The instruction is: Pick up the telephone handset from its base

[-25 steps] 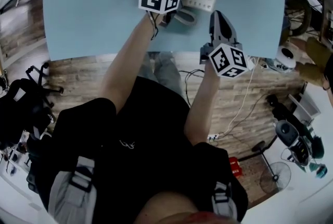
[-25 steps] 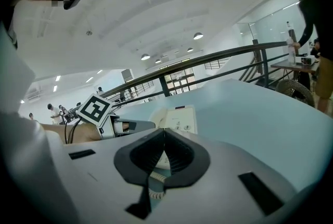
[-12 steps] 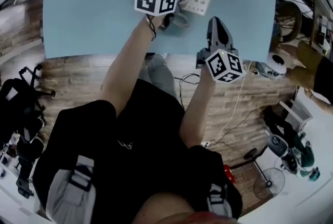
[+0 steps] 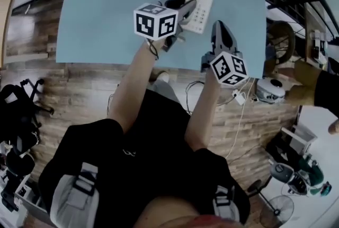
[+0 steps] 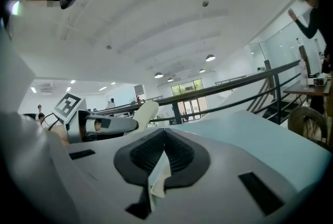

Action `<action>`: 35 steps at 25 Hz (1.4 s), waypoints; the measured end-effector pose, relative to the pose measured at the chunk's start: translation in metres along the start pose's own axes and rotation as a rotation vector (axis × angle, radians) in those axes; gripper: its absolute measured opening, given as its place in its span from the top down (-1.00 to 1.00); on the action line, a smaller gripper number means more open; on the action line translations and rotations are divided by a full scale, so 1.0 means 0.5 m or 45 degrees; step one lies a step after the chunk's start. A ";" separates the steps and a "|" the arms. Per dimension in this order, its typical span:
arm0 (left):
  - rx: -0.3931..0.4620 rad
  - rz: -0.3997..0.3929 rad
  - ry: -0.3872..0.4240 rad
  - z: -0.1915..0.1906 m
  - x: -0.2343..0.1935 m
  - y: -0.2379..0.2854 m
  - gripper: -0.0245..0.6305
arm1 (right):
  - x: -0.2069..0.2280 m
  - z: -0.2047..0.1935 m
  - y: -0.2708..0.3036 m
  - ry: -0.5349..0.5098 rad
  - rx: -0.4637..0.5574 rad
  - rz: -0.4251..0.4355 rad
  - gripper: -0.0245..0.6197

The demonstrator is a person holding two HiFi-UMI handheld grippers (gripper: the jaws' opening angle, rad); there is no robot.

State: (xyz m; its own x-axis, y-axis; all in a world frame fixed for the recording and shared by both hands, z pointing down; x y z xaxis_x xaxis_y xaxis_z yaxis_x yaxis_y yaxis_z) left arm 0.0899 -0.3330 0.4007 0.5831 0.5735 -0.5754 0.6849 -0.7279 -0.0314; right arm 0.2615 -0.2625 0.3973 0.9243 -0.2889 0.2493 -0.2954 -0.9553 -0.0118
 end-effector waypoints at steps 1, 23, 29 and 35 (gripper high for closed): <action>0.014 0.000 0.025 0.014 0.017 -0.002 0.61 | 0.001 0.024 0.009 -0.006 0.028 0.023 0.93; 0.252 -0.006 0.298 0.204 0.107 -0.166 0.63 | -0.161 0.193 0.079 -0.175 0.293 0.208 0.94; 0.239 -0.015 0.326 0.206 0.105 -0.170 0.63 | -0.179 0.188 0.083 -0.211 0.282 0.220 0.93; 0.232 -0.052 0.328 0.208 0.103 -0.161 0.63 | -0.176 0.196 0.079 -0.241 0.289 0.208 0.93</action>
State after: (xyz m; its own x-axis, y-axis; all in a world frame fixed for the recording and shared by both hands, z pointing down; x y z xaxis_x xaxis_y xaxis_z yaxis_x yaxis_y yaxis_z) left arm 0.0194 -0.2837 0.2884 0.6640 0.6629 -0.3459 0.6341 -0.7444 -0.2095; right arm 0.1922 -0.2810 0.2801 0.9040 -0.4255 0.0425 -0.4016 -0.8789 -0.2572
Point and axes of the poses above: the fingertips, and each gripper's own axes: y forward along the fingers, x to its right, z out of its top, the point moved 6 cm from there along -y, backward along the fingers, and after that the axes turned 13 degrees about x, right-handed, at the moved point
